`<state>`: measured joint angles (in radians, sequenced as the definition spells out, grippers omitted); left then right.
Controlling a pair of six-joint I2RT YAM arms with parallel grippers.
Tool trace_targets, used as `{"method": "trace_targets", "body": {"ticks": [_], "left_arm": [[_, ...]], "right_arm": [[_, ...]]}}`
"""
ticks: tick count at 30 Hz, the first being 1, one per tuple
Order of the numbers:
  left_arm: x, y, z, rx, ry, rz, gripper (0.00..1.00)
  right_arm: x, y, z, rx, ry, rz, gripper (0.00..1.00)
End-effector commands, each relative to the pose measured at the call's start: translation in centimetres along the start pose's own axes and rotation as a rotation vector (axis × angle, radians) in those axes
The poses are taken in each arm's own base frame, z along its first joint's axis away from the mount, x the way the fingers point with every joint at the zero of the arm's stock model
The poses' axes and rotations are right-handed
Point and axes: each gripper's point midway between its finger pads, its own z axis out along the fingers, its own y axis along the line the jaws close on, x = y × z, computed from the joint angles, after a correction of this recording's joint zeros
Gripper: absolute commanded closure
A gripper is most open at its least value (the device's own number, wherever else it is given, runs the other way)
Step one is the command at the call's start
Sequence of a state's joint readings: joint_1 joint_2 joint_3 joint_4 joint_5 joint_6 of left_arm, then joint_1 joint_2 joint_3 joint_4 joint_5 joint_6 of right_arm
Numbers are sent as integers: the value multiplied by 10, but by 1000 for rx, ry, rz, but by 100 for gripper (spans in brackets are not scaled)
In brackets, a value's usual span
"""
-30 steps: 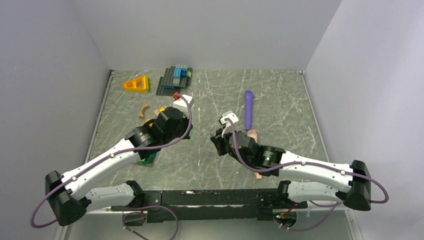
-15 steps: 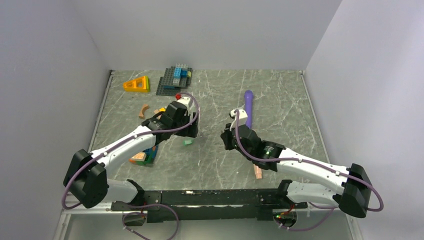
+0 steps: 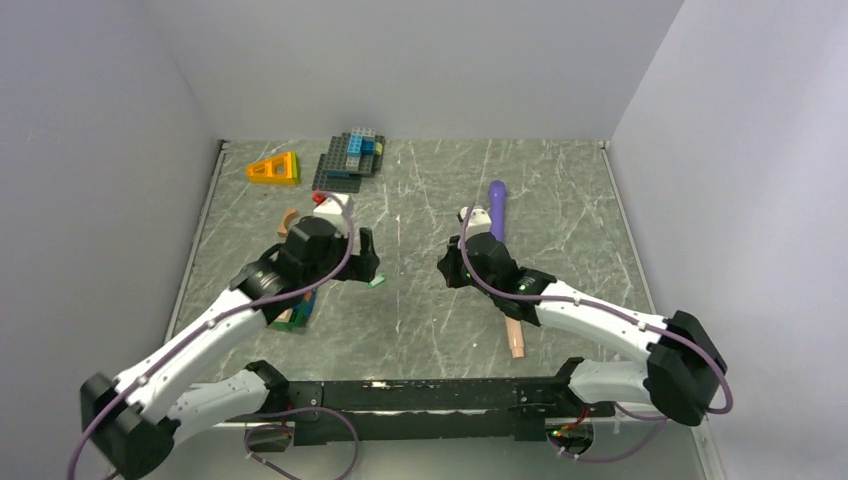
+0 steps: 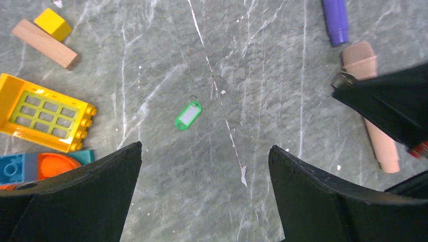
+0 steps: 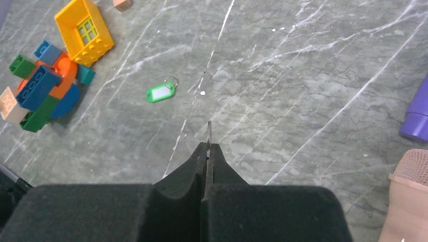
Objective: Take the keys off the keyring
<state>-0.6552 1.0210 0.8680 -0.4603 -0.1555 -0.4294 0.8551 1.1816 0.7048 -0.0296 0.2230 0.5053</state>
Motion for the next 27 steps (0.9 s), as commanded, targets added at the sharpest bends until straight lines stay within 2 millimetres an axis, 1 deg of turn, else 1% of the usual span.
{"method": "trace_targets", "body": {"ticks": [1, 4, 6, 8, 9, 12, 13, 15, 18, 19, 20, 21, 22, 23, 24, 27], "left_arm": [[11, 10, -32, -6, 3, -33, 1], [12, 17, -57, -15, -12, -49, 0], [10, 30, -72, -62, -50, -38, 1], [11, 46, -82, -121, -84, -31, 1], [11, 50, -88, -131, -104, -32, 1], [23, 58, -96, -139, -101, -31, 0], [24, 58, -97, -133, -114, -36, 0], [20, 56, -104, -109, -152, -41, 1], [12, 59, -111, -109, -216, -50, 1], [11, 60, -114, -110, -228, -53, 1], [11, 61, -116, -109, -234, -56, 1], [10, 61, -117, -107, -240, -58, 1], [10, 60, -118, -100, -249, -59, 0], [10, 60, -118, -94, -253, -58, 1], [9, 59, -118, -91, -255, -58, 1], [10, 61, -119, -101, -247, -59, 1]], "right_arm": [[-15, 6, 17, -66, -31, 58, 100], [-17, 2, 29, -66, -23, 77, 100], [-17, -3, 37, -53, -16, 82, 100], [-16, -8, 44, -38, -10, 92, 100], [-15, -11, 48, -36, -6, 102, 100], [-13, -19, 59, -18, 9, 124, 100], [-13, -22, 62, -10, 11, 130, 100], [-11, -27, 67, 1, 23, 141, 100], [-12, -27, 71, 0, 36, 147, 100], [-12, -28, 71, 6, 40, 148, 94], [-13, -29, 72, 15, 45, 148, 75], [-14, -31, 71, 22, 46, 151, 53], [-16, -31, 71, 25, 43, 150, 27], [-18, -32, 69, 28, 38, 150, 6], [-21, -33, 67, 37, 32, 152, 1], [-27, -35, 59, 53, 17, 151, 0]]}}
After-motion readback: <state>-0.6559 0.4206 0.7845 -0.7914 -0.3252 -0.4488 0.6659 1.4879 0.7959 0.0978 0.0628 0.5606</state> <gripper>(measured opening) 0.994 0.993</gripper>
